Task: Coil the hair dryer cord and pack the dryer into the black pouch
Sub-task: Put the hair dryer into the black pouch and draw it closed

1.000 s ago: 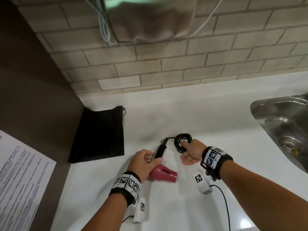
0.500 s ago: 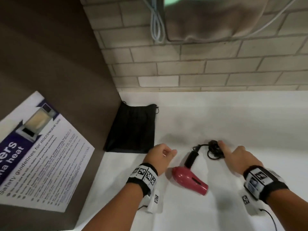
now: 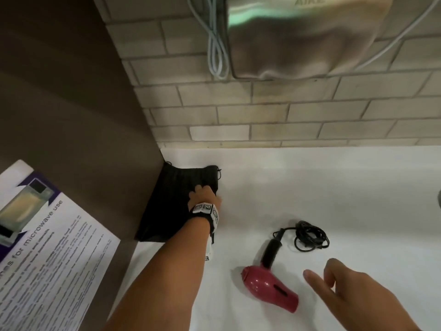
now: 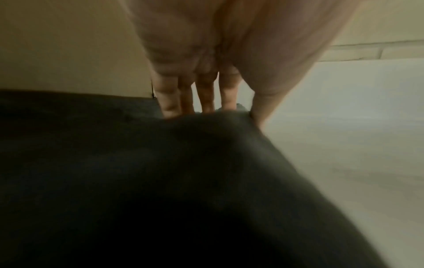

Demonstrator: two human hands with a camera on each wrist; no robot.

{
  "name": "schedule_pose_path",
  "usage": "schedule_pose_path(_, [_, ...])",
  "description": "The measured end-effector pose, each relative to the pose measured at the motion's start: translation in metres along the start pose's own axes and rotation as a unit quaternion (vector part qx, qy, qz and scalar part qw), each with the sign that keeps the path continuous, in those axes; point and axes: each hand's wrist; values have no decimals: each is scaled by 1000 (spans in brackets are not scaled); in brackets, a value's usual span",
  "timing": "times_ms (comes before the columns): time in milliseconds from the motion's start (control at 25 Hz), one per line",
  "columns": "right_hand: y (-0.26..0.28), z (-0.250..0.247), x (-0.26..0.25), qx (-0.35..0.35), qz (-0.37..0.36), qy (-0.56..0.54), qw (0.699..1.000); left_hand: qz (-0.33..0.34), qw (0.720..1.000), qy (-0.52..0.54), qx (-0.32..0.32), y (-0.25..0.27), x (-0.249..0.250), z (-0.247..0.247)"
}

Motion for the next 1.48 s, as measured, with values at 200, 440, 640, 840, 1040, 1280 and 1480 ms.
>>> schedule_pose_path(200, [-32,-22,-13,-24,-48,-59,997,23,991,127,29,11,-4,-15])
schedule_pose_path(440, [-117,-34,-58,-41,-30,-368,928,182,927,328,19,129,-14,-70])
schedule_pose_path(640, [-149,-55,-73,-174,104,-577,791,355,886,299,-15,187,-35,-48])
schedule_pose_path(840, [-140,-49,-68,-158,78,-590,788,379,875,288,-85,191,-49,-24])
schedule_pose_path(1040, [-127,-54,-81,-37,-119,-341,932,148,782,562,-223,181,-36,-44])
schedule_pose_path(1280, [-99,-51,-99,73,-293,-253,919,73,791,554,-250,165,8,-90])
schedule_pose_path(1480, [-92,-38,-82,87,-270,-358,889,61,776,578,-247,167,8,-88])
Point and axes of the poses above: each hand's wrist, its own y-axis away from the middle knuckle, its own z-axis out of the palm, x = y × z, and after that the axes turned 12 degrees about -z, right-handed
